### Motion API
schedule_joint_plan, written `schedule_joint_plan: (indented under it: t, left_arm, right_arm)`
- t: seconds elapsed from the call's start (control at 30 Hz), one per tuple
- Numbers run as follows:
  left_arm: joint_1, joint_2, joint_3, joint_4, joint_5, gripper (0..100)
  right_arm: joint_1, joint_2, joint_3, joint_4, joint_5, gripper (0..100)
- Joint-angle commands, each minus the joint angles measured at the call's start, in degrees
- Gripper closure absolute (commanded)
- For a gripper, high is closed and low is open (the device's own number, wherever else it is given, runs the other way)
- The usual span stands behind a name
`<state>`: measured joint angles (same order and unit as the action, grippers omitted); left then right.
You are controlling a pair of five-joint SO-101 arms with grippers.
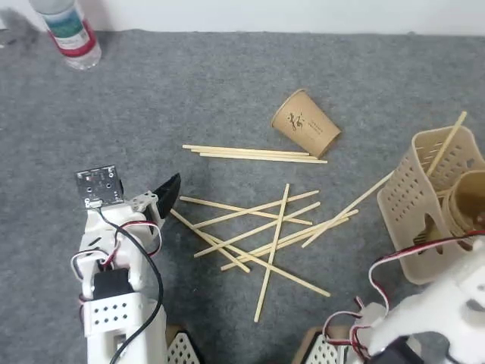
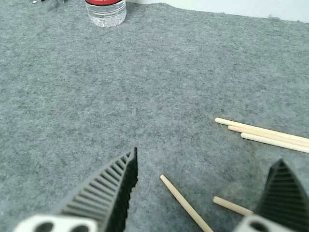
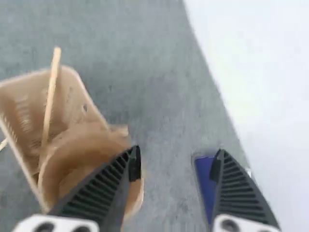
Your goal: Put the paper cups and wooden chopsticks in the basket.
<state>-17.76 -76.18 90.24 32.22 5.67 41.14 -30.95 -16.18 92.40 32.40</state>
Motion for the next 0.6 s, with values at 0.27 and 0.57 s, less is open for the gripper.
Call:
schedule_joint_plan:
  t: [0.27, 0.57]
  left_arm:
    - [-0.2, -0.7, -0.2, -1.3, -0.6, 61]
    - [-0.2, -0.7, -0.2, -1.3, -0.6, 61]
  right_arm:
    - [-0.6, 7.3, -0.4, 2.2, -0.8, 75.7]
    - [-2.5, 7.3, 5.5, 5.0, -0.7, 75.7]
